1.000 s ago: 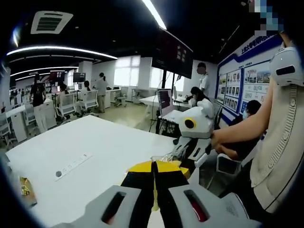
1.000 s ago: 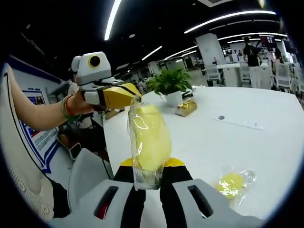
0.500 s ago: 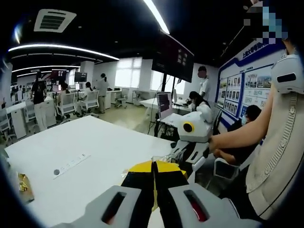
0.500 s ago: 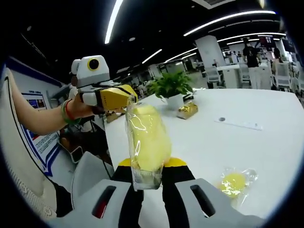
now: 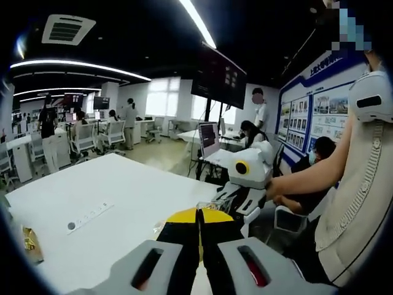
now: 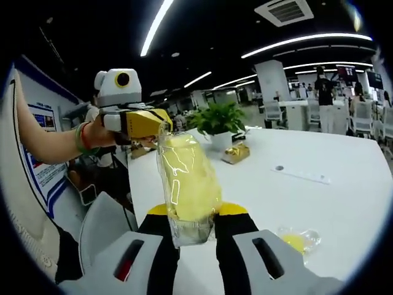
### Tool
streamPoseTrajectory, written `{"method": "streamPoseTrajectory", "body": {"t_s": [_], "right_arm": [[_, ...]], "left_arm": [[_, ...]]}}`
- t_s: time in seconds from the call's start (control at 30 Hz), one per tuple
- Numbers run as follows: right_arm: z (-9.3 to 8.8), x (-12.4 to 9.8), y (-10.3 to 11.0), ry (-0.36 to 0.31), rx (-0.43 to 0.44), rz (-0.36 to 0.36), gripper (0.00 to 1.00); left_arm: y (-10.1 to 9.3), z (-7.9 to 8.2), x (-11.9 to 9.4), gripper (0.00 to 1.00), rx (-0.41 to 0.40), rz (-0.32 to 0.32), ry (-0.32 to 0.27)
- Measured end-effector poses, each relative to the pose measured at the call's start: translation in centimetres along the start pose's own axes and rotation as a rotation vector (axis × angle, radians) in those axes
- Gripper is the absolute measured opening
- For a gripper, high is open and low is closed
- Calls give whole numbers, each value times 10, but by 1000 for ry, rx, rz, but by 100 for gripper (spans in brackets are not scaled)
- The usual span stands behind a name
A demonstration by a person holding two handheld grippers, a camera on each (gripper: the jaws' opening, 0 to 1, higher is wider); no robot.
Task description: Compare the silicone blocks by pressing each to a similar depth, holding the contact briefly, and releasing to observe deformation and rebound differences across the visible hardness samples.
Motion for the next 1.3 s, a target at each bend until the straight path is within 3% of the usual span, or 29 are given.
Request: {"method": "streamPoseTrajectory", "body": {"t_s": [0.87, 1.13, 1.3], "right_arm": [[-4, 6, -2, 22, -34, -18, 27], [-11, 8, -2, 22, -29, -33, 34], [-15, 5, 0, -2, -4, -49, 41]], "left_arm": [[3, -5, -4, 0, -45, -2, 20], [10, -16, -2, 0, -78, 8, 42], [13, -32, -1, 0, -101, 19, 79]]}}
Point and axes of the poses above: the point that each gripper's makers call its tool centre point, and the gripper's own axes: x roughly forward along the fingers, y roughly to its left, z roughly out of its top, the point moved 4 cm from there along -x, roughly backward along the fingers, and after that the axes turned 11 degrees about z, right-handed, at the moved point
